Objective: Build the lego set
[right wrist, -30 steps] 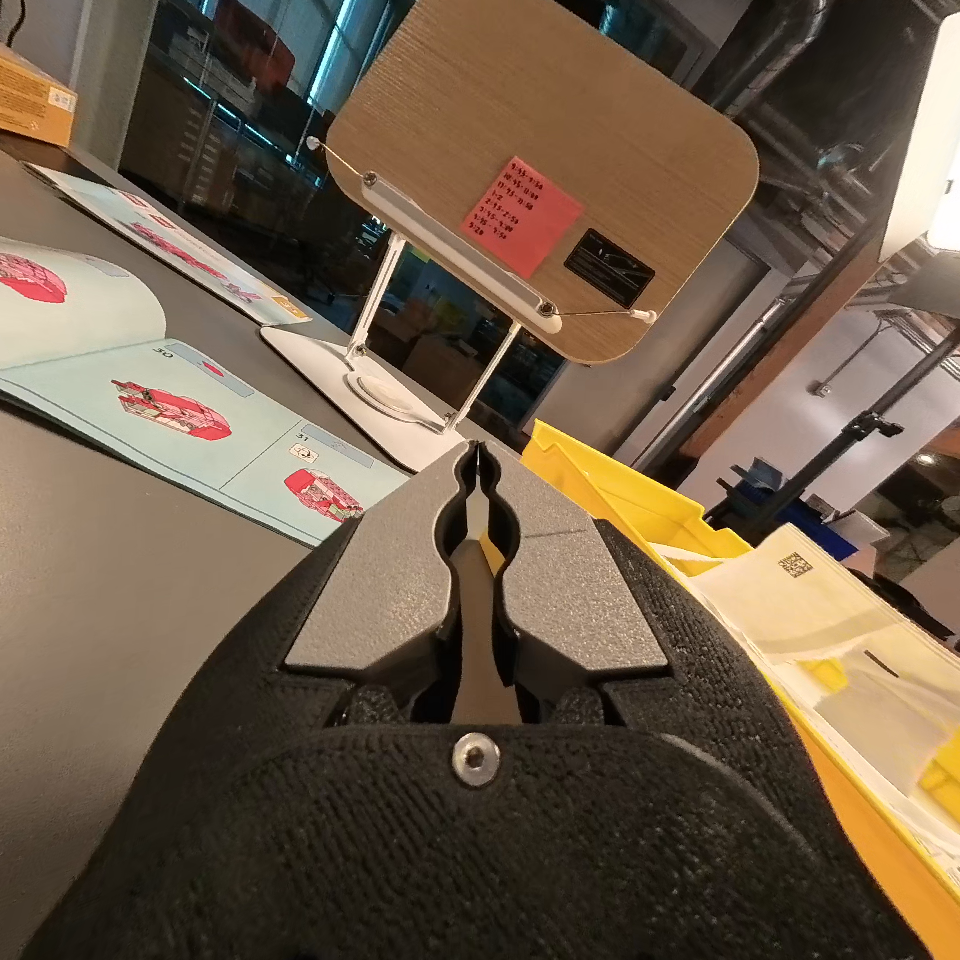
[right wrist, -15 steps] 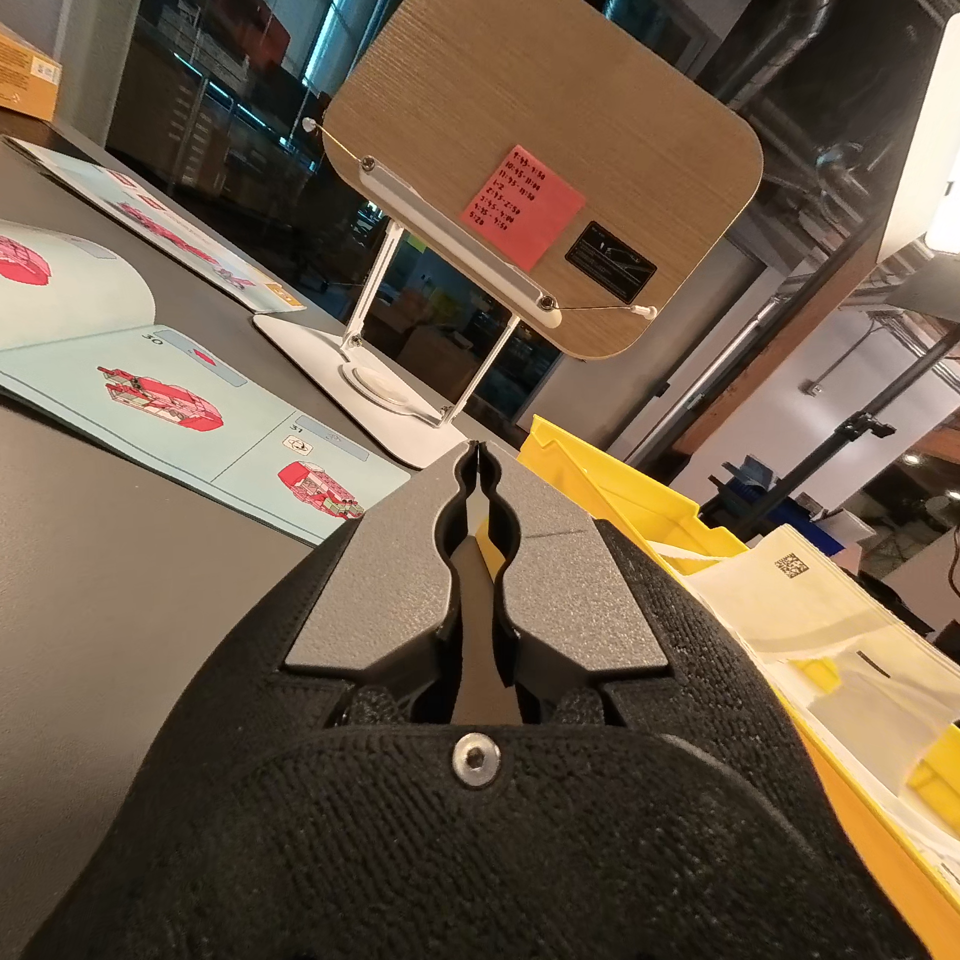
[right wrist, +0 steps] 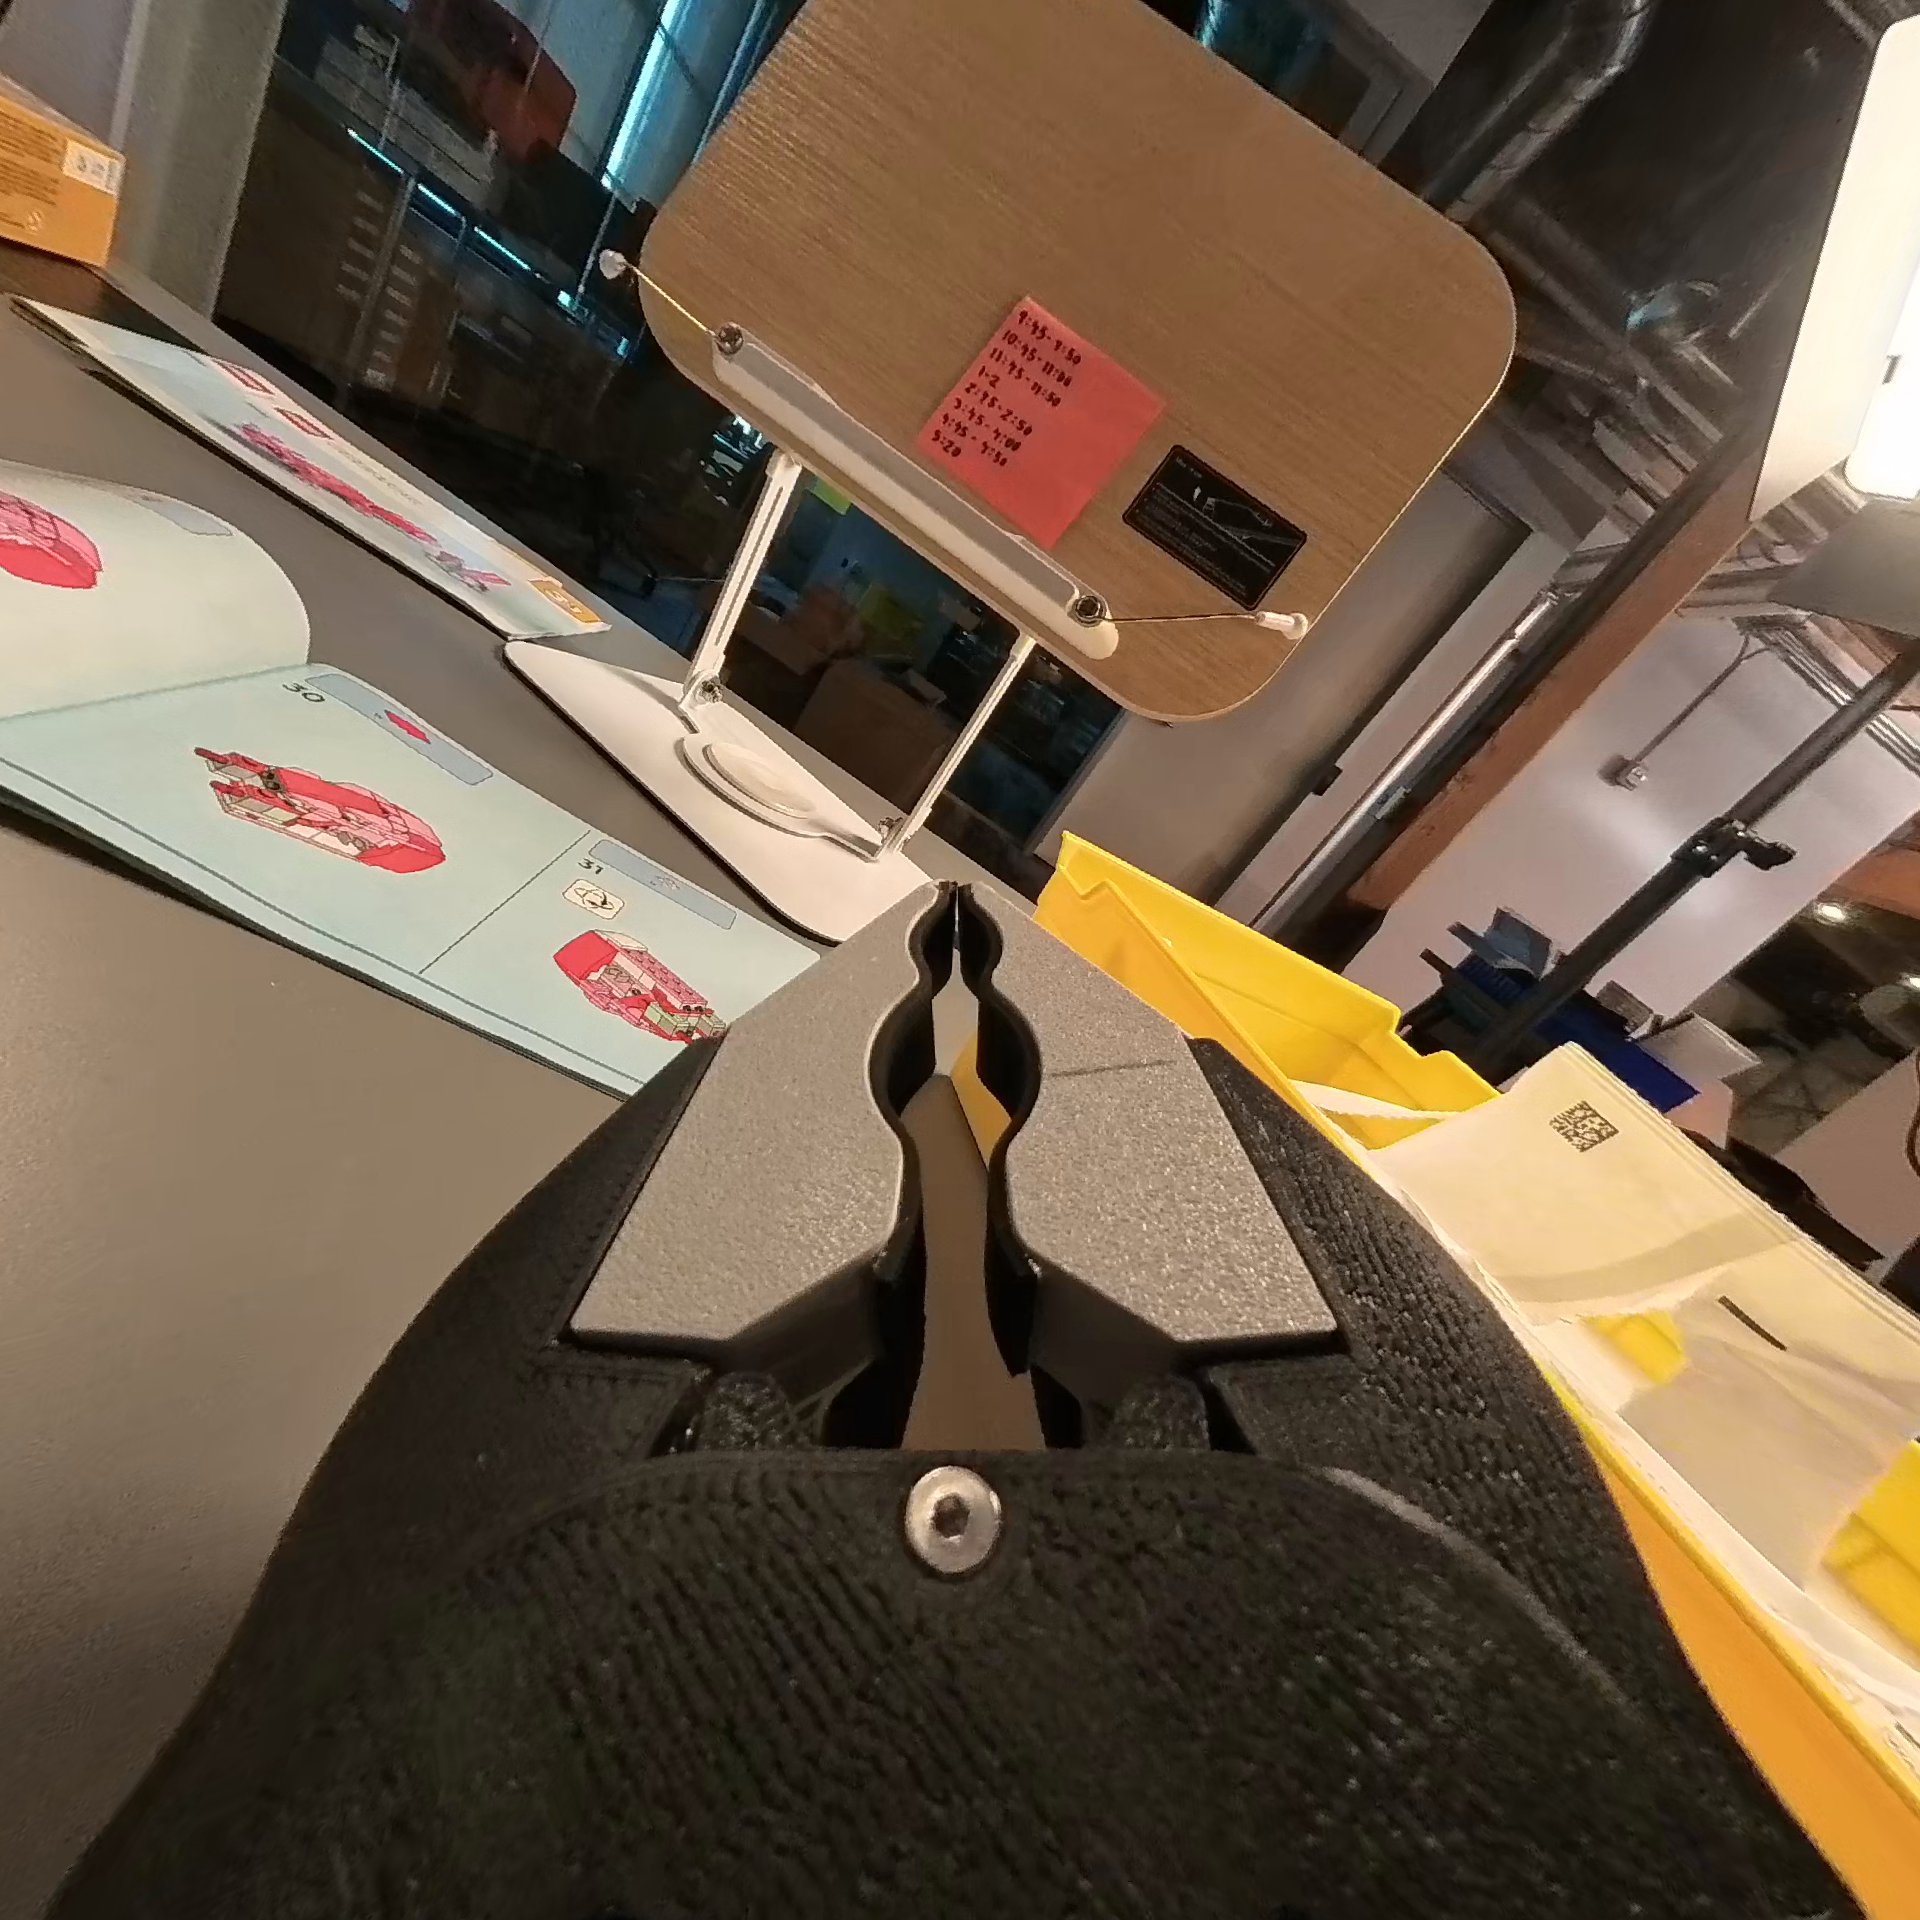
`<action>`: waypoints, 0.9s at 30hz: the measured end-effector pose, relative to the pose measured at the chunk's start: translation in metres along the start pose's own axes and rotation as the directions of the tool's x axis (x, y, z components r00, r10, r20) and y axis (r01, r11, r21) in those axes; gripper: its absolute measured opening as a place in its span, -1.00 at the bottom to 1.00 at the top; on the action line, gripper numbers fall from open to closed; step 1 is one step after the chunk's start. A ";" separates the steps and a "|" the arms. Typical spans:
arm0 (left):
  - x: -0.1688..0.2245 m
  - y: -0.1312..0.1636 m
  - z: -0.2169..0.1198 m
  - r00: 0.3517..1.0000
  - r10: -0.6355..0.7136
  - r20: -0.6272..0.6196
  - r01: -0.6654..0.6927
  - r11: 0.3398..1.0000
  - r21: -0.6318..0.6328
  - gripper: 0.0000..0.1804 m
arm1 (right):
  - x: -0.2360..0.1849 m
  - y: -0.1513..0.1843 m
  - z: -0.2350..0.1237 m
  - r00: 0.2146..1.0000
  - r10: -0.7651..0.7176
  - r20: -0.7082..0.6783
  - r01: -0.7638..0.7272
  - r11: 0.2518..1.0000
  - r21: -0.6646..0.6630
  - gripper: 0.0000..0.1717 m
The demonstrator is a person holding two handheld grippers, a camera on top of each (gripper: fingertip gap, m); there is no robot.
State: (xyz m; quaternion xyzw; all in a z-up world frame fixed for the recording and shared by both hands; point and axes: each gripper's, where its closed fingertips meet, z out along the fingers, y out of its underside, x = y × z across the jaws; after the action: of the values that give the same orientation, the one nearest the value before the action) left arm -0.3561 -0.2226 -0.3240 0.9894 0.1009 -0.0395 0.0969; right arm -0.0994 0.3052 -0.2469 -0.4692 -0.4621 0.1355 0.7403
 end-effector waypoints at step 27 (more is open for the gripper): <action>0.002 -0.017 -0.024 0.994 0.094 -0.058 -0.090 0.994 0.061 -0.33 | 0.003 -0.004 -0.002 0.999 0.046 0.003 -0.046 0.998 0.030 -1.00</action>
State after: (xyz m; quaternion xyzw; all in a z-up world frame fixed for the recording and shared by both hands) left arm -0.3563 -0.2015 -0.3037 0.9961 0.0568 -0.0076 0.0667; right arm -0.0969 0.3040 -0.2423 -0.4683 -0.4501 0.1599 0.7433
